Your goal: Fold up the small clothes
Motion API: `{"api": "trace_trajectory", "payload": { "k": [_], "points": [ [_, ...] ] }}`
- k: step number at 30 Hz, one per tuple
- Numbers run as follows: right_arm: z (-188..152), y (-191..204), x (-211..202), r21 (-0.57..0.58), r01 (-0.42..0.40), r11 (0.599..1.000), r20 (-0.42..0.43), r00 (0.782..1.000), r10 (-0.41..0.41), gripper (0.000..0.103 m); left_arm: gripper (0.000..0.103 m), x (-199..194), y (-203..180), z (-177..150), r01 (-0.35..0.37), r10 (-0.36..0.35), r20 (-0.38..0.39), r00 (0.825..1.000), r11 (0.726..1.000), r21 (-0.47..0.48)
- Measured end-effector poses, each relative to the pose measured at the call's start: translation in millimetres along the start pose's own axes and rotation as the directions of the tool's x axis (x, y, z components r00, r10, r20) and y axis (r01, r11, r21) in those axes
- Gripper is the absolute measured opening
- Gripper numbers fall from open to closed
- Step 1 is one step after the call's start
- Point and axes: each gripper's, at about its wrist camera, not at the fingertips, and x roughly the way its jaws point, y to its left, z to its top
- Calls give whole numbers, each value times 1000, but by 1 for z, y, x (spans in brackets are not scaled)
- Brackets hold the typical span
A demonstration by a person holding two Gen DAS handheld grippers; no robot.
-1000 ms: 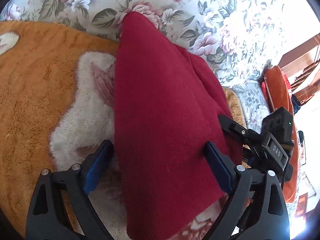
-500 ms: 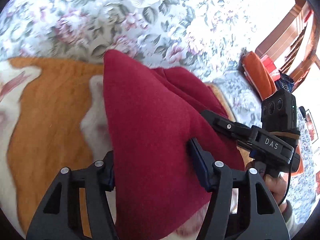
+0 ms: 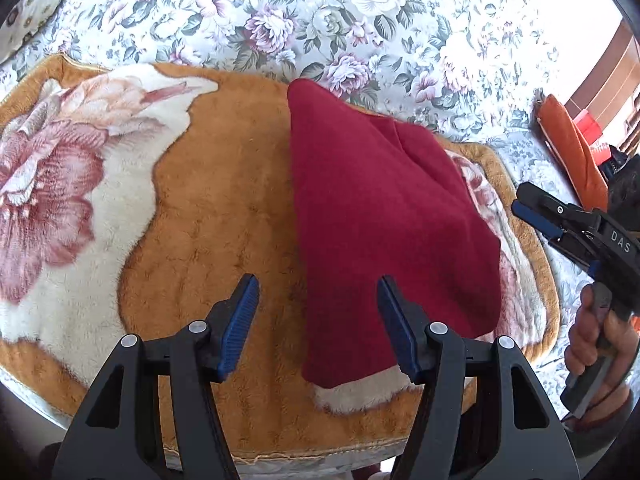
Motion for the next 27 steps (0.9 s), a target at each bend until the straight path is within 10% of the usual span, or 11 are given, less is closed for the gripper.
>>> {"api": "trace_trajectory", "payload": {
  "k": [10, 27],
  "points": [
    [7, -9, 97, -130, 146, 981, -156, 974, -166, 27, 72, 57, -28, 3, -65, 72, -58, 996, 991, 120],
    [-63, 14, 38, -168, 220, 961, -121, 963, -242, 29, 75, 22, -26, -17, -189, 187, 34, 982, 978, 83]
  ]
}}
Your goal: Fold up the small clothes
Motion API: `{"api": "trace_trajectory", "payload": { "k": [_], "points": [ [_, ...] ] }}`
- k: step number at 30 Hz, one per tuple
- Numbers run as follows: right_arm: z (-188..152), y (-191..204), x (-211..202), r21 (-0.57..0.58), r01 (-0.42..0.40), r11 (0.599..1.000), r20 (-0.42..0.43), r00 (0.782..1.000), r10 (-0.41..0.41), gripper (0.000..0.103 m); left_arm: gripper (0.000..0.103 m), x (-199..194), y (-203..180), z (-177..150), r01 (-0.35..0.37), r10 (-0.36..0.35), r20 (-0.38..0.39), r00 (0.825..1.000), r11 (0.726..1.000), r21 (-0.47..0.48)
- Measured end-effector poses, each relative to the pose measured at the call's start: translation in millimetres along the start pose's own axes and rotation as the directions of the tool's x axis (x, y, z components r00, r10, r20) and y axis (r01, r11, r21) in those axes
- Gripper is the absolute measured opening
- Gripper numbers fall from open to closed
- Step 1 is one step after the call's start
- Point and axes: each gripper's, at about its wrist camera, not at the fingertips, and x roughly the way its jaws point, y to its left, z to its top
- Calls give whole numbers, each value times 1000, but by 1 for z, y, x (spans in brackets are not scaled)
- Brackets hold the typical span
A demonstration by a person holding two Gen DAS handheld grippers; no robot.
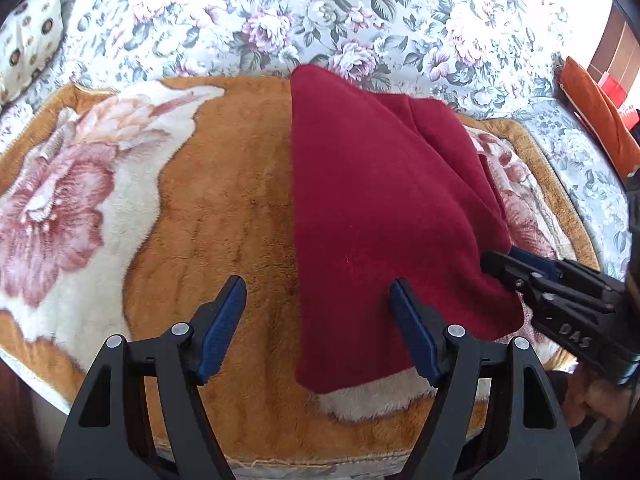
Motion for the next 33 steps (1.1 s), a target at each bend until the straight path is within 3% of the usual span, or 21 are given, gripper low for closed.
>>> {"api": "trace_trajectory", "payload": {
  "k": [4, 10, 20, 33],
  "points": [
    [-1, 9, -31, 10, 15, 1000, 74, 997, -15, 31, 75, -16, -4, -5, -55, 54, 63, 997, 998, 23],
    [-9, 19, -57, 35, 62, 997, 150, 986, -66, 33, 75, -25, -4, -8, -90, 88, 94, 992, 996, 14],
    [-16, 20, -58, 89, 102, 991, 154, 981, -115, 42, 75, -40, -10, -10, -126, 123, 149, 981, 992, 9],
    [-14, 18, -55, 107, 125, 986, 153, 978, -141, 43, 75, -40, -12, -9, -145, 139, 159, 977, 989, 25]
  ]
}}
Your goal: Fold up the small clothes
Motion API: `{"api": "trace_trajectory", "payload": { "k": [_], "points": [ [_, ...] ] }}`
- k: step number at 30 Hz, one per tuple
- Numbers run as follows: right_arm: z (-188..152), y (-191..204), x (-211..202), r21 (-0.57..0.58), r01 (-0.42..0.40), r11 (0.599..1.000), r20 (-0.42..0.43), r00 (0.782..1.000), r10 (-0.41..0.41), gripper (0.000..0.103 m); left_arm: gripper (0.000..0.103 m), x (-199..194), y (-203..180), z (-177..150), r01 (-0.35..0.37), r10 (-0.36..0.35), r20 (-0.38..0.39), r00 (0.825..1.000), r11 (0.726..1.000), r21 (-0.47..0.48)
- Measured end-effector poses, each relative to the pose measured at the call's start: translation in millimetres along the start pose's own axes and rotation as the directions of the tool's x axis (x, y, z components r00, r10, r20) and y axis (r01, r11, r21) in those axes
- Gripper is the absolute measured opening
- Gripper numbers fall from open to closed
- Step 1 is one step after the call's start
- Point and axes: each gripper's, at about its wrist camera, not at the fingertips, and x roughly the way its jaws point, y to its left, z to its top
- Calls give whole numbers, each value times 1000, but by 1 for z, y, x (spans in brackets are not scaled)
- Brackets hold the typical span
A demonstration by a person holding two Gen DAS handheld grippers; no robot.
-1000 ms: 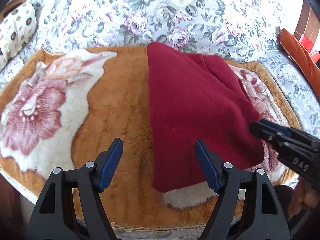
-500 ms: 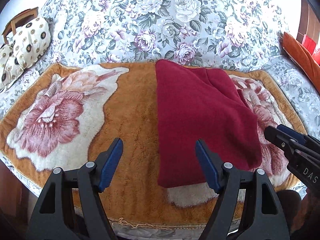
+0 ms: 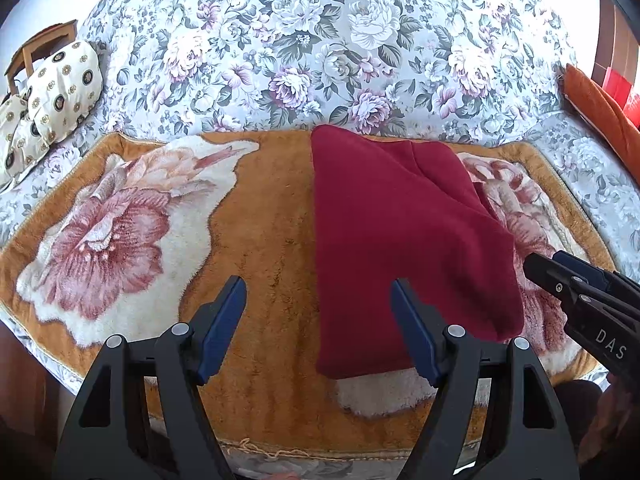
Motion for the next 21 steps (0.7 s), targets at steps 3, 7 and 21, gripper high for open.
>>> {"api": "trace_trajectory", "payload": {
  "k": [3, 7, 21],
  "points": [
    [1, 1, 0, -4, 1, 1000, -1, 1000, -1, 43, 75, 0, 0, 0, 1, -1, 0, 1000, 1000, -1],
    [2, 2, 1, -7, 0, 1000, 1, 1000, 0, 43, 75, 3, 4, 1, 0, 0, -4, 1000, 1000, -9],
    [3, 1, 4, -5, -7, 1000, -9, 1000, 7, 44, 75, 5, 3, 0, 9, -9, -14, 1000, 1000, -14]
  ]
}}
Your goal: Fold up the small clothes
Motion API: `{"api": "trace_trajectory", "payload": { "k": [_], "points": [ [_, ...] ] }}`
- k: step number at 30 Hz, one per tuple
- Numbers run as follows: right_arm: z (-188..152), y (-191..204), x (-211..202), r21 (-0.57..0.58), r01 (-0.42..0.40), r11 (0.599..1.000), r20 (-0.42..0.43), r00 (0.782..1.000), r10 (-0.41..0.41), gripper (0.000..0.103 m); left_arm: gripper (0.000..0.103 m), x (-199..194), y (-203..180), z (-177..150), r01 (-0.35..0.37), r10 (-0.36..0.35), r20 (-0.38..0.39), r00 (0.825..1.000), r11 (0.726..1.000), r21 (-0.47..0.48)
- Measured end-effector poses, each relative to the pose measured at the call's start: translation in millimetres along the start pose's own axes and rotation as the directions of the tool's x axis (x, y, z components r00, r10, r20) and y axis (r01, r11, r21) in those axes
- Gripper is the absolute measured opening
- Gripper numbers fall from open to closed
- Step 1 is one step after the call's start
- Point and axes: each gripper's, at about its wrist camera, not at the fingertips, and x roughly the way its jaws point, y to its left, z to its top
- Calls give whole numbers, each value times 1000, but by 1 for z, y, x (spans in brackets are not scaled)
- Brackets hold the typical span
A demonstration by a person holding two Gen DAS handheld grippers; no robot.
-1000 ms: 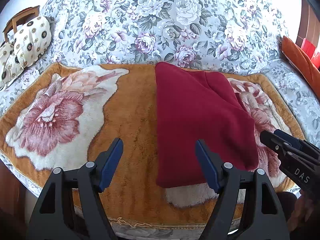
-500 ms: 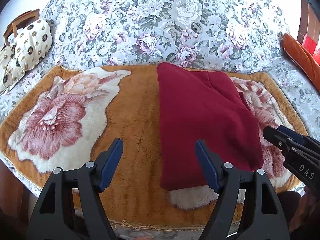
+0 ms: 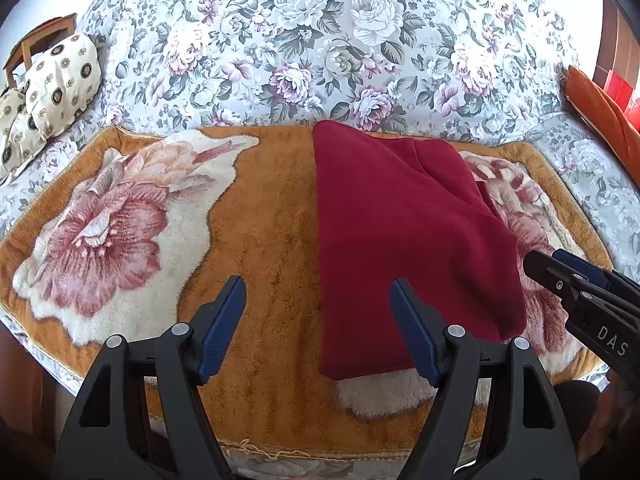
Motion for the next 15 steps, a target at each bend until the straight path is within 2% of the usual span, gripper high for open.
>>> {"api": "trace_trajectory", "payload": {
  "k": [15],
  "points": [
    [-3, 3, 2, 5, -6, 1000, -10, 1000, 6, 44, 75, 0, -1, -1, -5, 5, 13, 1000, 1000, 2]
  ]
}}
